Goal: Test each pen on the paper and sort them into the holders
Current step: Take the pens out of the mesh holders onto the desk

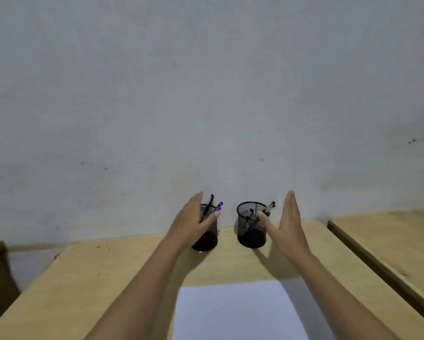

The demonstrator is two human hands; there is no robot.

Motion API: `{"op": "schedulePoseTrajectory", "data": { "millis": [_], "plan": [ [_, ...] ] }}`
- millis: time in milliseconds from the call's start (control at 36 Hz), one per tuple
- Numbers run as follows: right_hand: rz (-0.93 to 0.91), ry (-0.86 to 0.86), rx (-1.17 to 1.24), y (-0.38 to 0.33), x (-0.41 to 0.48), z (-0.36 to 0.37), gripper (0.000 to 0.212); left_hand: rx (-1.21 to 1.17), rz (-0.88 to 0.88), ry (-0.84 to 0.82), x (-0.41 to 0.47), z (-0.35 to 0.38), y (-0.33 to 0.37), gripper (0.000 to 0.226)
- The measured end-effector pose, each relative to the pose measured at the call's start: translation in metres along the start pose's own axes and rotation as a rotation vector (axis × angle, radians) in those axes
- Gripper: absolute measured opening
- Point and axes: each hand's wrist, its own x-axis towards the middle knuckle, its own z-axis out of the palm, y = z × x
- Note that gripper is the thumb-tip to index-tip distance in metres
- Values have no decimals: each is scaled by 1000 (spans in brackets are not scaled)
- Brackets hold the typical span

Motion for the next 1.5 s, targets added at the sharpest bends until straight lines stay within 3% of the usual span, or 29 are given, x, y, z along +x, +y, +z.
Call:
{"op": "schedulePoseTrajectory", "data": {
  "millis": [222,556,861,1111,1500],
  "plan": [
    [98,-78,126,9,14,31,103,9,-43,-114,37,18,-7,84],
    [51,11,216,5,32,52,84,42,30,-39,55,31,-12,72],
    [-12,12,12,-4,35,64,89,7,63,-31,64,32,-18,58],
    [-103,81,-57,-20,40,68,59,-18,92,-10,69,35,-16,55],
    [-155,39,-60,-28,61,76,29,-167,90,19,74,36,-17,25]
  ]
}}
